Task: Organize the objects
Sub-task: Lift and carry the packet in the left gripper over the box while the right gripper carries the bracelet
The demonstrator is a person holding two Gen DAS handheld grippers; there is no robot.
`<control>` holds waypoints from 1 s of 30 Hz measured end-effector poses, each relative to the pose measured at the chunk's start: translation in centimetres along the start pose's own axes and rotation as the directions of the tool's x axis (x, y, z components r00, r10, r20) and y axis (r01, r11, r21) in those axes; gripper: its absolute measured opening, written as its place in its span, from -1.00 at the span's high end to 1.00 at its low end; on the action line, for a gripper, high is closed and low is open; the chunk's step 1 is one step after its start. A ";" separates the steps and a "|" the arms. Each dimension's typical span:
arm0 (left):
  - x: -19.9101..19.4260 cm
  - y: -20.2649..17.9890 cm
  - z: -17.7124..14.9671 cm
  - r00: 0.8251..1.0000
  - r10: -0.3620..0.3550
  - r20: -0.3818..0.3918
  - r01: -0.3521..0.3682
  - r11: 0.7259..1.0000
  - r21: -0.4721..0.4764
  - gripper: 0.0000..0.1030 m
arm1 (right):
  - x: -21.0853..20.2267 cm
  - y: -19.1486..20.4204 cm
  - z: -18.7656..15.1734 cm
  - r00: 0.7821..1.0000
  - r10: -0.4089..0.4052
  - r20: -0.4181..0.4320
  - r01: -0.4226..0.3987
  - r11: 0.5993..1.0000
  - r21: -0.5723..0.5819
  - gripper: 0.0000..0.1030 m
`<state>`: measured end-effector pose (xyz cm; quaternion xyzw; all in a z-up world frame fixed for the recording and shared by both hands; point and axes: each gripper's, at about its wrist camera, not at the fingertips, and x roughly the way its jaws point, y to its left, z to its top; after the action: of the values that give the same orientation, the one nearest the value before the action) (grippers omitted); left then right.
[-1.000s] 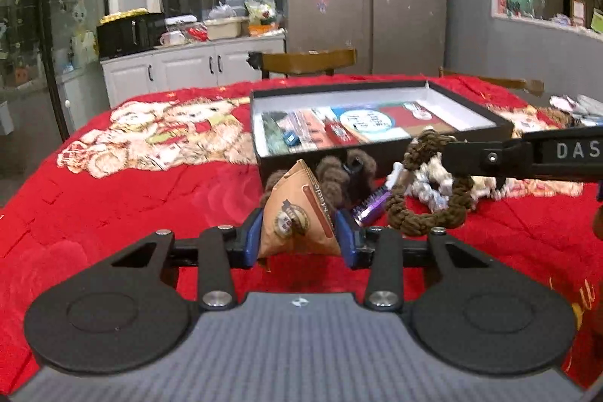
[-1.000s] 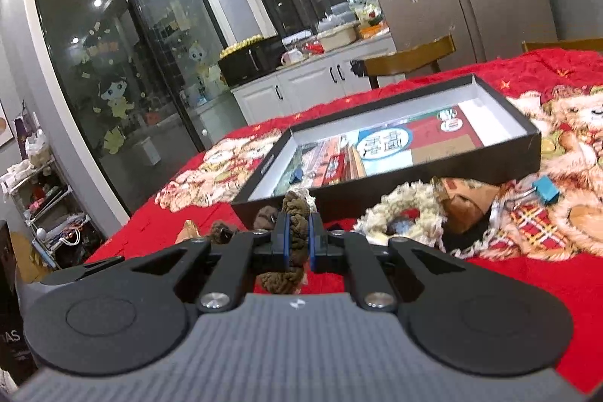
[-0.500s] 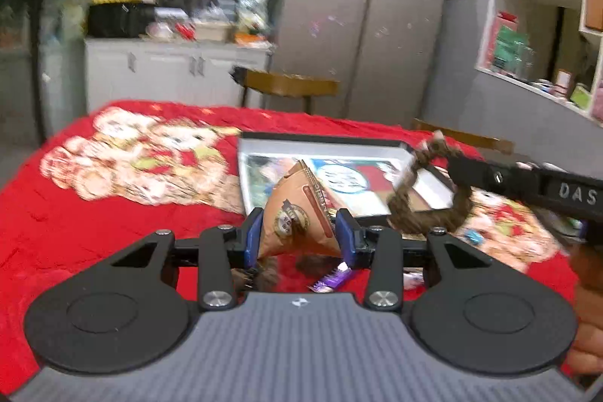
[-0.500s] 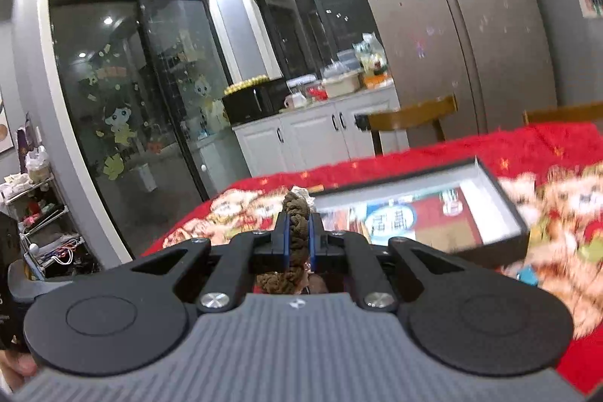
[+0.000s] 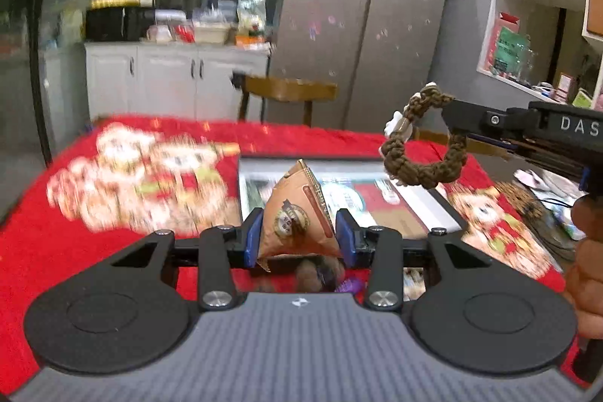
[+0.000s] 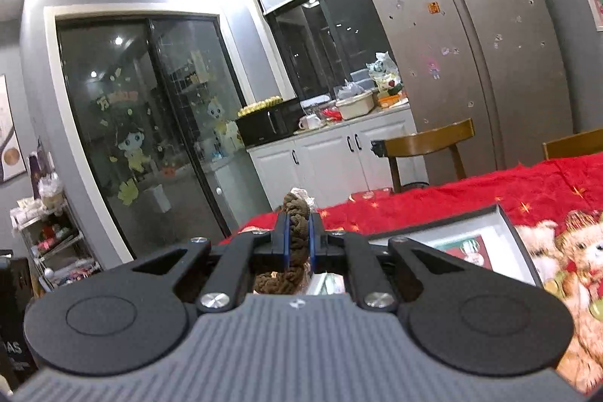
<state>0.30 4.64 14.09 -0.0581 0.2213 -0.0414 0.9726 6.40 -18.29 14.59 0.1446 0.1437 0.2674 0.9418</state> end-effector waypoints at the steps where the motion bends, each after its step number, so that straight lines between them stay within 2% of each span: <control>1: 0.1 0.0 0.6 0.999 0.034 0.024 -0.034 0.999 -0.013 0.09 | 0.3 -0.1 0.5 1.000 0.003 0.007 -0.003 1.000 0.011 0.78; 2: 0.4 -0.1 1.3 0.997 0.065 0.049 -0.064 0.998 -0.027 0.09 | 0.8 -0.3 1.0 1.000 0.008 0.012 -0.008 1.000 0.024 0.78; 5: 1.8 0.0 3.3 0.993 0.083 0.087 -0.078 0.995 -0.061 0.09 | 2.2 -1.0 2.3 0.999 0.021 0.024 -0.022 0.998 0.059 0.78; 10: 5.8 -0.4 6.2 0.996 0.025 0.084 -0.022 0.999 -0.036 0.09 | 5.2 -2.9 3.7 0.999 0.016 0.030 -0.019 0.994 0.109 0.78; 12: 7.6 -0.5 6.8 0.996 0.032 0.078 -0.028 0.998 -0.052 0.09 | 6.7 -4.1 3.8 1.000 0.005 0.025 -0.009 0.990 0.141 0.78; 16: 11.9 -0.2 7.5 1.000 -0.009 0.027 0.010 0.998 -0.060 0.09 | 9.8 -6.6 3.2 1.000 -0.003 -0.013 0.005 0.981 0.195 0.78; 20: 16.6 0.6 7.3 0.996 -0.072 -0.062 0.068 0.996 -0.064 0.09 | 13.1 -8.6 2.0 0.994 -0.032 -0.102 0.057 0.967 0.248 0.78; 24: 20.4 1.5 5.7 0.990 -0.042 -0.135 0.035 0.998 -0.052 0.09 | 15.4 -9.5 0.5 0.985 -0.084 -0.150 0.117 0.968 0.224 0.78; 30: 23.8 3.3 3.1 0.975 -0.017 -0.220 0.002 0.998 -0.065 0.09 | 18.4 -10.8 -1.4 0.970 -0.091 -0.223 0.138 0.969 0.207 0.78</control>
<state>23.17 5.66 6.33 -0.0857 0.3286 -0.0450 0.9395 25.93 -16.77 5.97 0.2105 0.2804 0.2085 0.9130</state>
